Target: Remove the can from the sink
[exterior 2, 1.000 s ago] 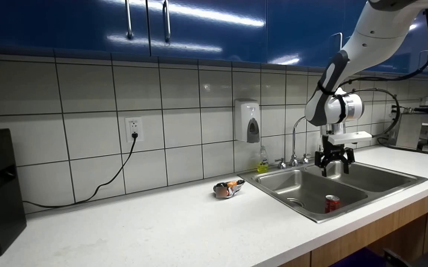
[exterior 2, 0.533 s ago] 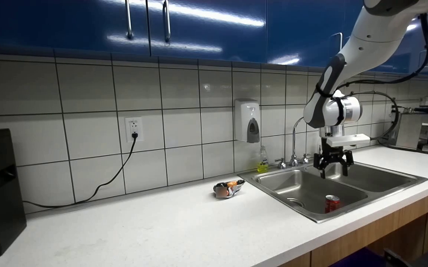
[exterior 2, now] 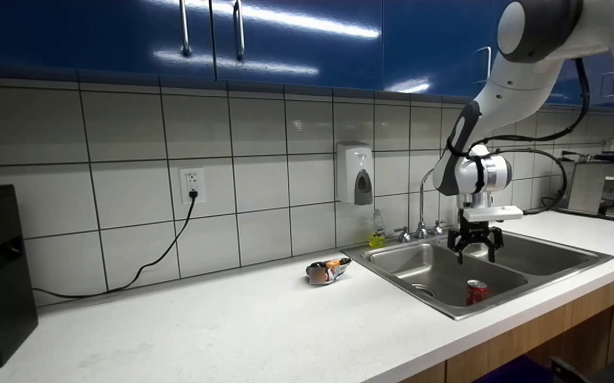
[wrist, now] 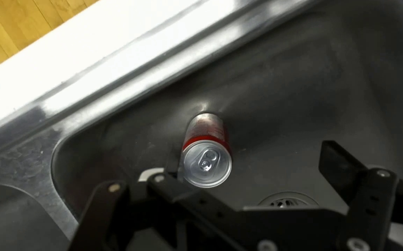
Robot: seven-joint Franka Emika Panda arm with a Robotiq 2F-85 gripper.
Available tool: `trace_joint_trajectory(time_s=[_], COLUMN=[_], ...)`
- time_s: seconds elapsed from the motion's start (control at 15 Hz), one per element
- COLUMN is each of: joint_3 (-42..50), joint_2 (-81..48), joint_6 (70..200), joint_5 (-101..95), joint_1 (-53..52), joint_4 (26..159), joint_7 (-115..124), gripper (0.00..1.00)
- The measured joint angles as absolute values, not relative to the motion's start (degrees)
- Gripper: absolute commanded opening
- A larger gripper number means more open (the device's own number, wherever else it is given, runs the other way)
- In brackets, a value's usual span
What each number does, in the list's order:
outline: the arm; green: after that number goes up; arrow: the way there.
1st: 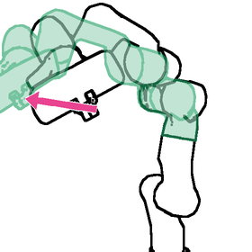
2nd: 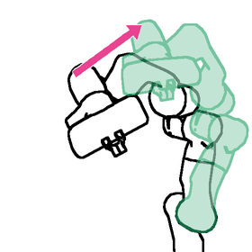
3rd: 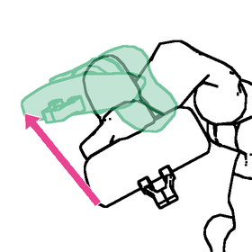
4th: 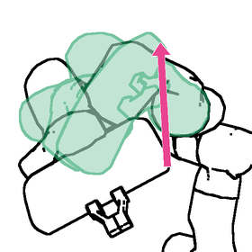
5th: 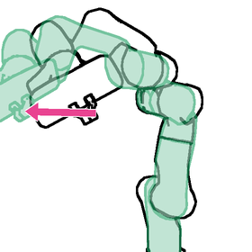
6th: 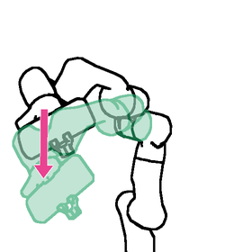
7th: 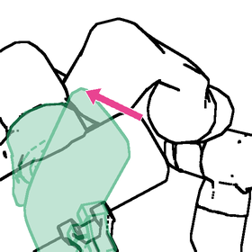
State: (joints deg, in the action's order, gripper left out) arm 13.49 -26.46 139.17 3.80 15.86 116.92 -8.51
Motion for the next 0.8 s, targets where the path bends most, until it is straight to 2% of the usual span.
trace_joint_trajectory(time_s=[0.8], joint_3=[11.04], joint_2=[-38.85], joint_6=[139.17], joint_5=[6.41], joint_1=[20.46], joint_4=[106.66], joint_7=[-8.51], gripper=[1.0])
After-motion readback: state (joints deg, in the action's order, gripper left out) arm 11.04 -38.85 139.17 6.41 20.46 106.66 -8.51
